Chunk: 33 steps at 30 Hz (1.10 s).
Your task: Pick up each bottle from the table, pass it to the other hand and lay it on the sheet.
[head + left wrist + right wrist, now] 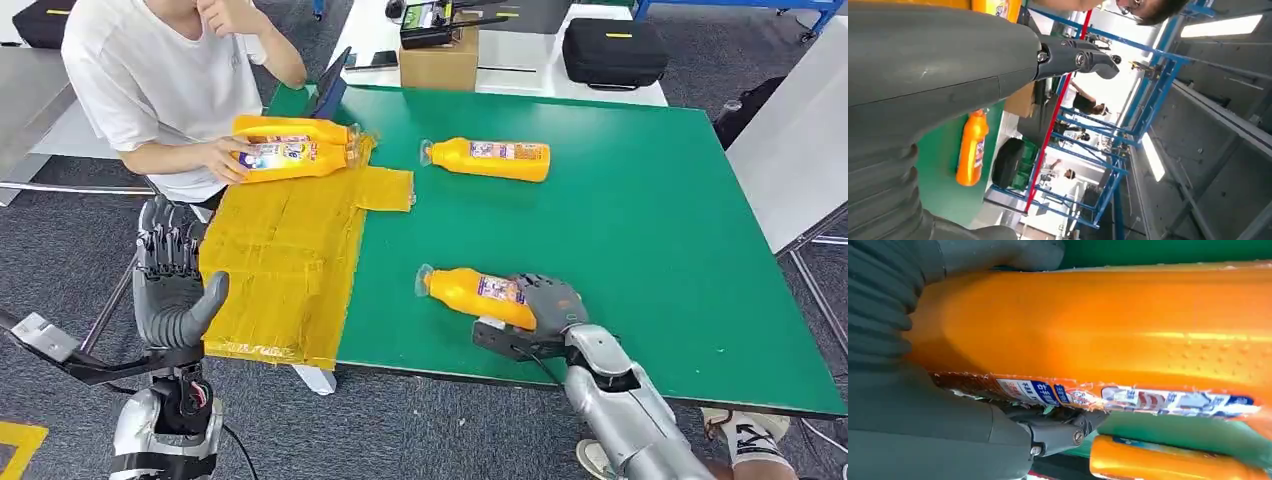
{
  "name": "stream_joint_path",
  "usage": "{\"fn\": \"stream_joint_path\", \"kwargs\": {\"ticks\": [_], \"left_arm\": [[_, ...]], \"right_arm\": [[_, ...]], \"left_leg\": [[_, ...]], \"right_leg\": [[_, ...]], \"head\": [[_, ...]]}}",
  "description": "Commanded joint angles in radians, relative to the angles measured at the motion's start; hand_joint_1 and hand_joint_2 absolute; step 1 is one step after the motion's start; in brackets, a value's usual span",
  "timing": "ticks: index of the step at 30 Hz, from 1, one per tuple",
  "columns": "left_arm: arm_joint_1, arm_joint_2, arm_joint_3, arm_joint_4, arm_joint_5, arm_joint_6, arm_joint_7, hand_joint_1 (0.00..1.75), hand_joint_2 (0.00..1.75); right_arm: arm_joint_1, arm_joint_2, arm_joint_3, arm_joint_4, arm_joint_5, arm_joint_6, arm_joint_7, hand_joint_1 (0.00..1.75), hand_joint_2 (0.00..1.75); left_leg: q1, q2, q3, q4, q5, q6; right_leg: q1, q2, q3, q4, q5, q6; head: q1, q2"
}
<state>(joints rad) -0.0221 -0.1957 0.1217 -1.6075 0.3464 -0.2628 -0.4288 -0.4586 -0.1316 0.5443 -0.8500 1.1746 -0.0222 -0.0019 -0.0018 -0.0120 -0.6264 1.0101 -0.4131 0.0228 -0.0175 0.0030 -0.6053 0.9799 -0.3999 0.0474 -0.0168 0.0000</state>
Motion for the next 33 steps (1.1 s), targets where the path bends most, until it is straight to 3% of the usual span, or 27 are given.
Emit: {"fn": "stream_joint_path", "kwargs": {"ticks": [1, 4, 7, 19, 20, 23, 26, 28, 33], "left_arm": [[-0.007, 0.005, 0.028, 0.036, -0.008, 0.000, 0.008, 0.00, 1.75], [-0.009, 0.007, 0.027, 0.038, -0.006, 0.000, 0.009, 0.00, 1.75], [-0.019, 0.017, 0.012, 0.050, 0.000, -0.004, 0.009, 0.00, 1.75], [-0.027, 0.019, 0.008, 0.059, 0.002, -0.003, 0.008, 0.00, 1.75], [-0.027, 0.026, -0.002, 0.062, 0.018, -0.005, 0.009, 0.00, 1.75], [-0.007, 0.035, -0.066, 0.072, -0.020, 0.051, 0.046, 0.00, 1.75], [0.040, 0.039, -0.257, 0.172, -0.381, 0.204, 0.046, 0.00, 1.75], [0.050, 0.014, -0.337, 0.258, -0.366, 0.139, 0.044, 0.00, 1.75], [0.080, -0.008, -0.500, 0.321, -0.346, 0.117, 0.003, 0.00, 1.75]], "right_arm": [[-0.065, -0.045, 0.071, 0.166, -0.017, 0.039, 0.018, 1.75, 1.75], [-0.071, -0.043, 0.068, 0.189, -0.032, 0.044, 0.017, 1.75, 1.75], [-0.049, -0.030, -0.001, 0.182, -0.172, 0.014, -0.138, 1.71, 1.75], [-0.046, -0.038, 0.001, 0.178, -0.176, 0.015, -0.144, 1.69, 1.75], [-0.012, -0.024, -0.067, 0.139, -0.302, 0.023, -0.248, 1.61, 1.75], [0.115, -0.001, -0.139, -0.056, -0.416, -0.085, -0.348, 1.75, 1.75], [0.324, 0.083, -0.243, -0.401, -0.535, -0.153, -0.428, 1.75, 1.75], [0.366, 0.110, -0.245, -0.519, -0.555, -0.208, -0.506, 1.68, 1.75], [0.360, 0.167, -0.225, -0.629, -0.592, -0.233, -0.544, 1.50, 1.75]], "left_leg": [[0.001, 0.000, 0.006, -0.002, -0.001, -0.002], [0.001, -0.001, 0.005, -0.001, -0.001, -0.001], [0.001, -0.001, 0.005, -0.001, 0.000, -0.001], [0.001, 0.000, 0.006, -0.001, 0.000, -0.001], [0.001, 0.000, 0.007, -0.001, -0.001, -0.002], [0.001, -0.002, 0.007, -0.002, 0.000, -0.001], [0.001, -0.001, 0.008, -0.003, -0.001, -0.001], [0.000, -0.001, 0.007, -0.002, -0.003, -0.002], [0.000, 0.000, 0.001, 0.000, -0.005, -0.002]], "right_leg": [[0.001, -0.001, 0.006, -0.002, -0.001, -0.002], [0.001, -0.002, 0.006, -0.002, -0.001, -0.002], [0.001, -0.002, 0.005, -0.001, -0.001, -0.001], [0.001, -0.002, 0.006, -0.001, -0.001, -0.001], [0.002, -0.002, 0.007, -0.002, -0.001, -0.002], [0.002, -0.004, 0.008, -0.002, -0.001, -0.002], [0.002, -0.003, 0.008, -0.003, -0.001, -0.002], [0.001, -0.002, 0.008, -0.001, -0.003, -0.002], [0.000, 0.000, 0.001, 0.001, -0.005, -0.001]], "head": [[0.000, 0.000], [0.000, 0.000], [0.000, 0.000], [0.000, 0.000], [0.000, 0.000], [0.000, 0.000], [0.000, 0.000], [0.000, 0.000], [-0.001, 0.000]]}}
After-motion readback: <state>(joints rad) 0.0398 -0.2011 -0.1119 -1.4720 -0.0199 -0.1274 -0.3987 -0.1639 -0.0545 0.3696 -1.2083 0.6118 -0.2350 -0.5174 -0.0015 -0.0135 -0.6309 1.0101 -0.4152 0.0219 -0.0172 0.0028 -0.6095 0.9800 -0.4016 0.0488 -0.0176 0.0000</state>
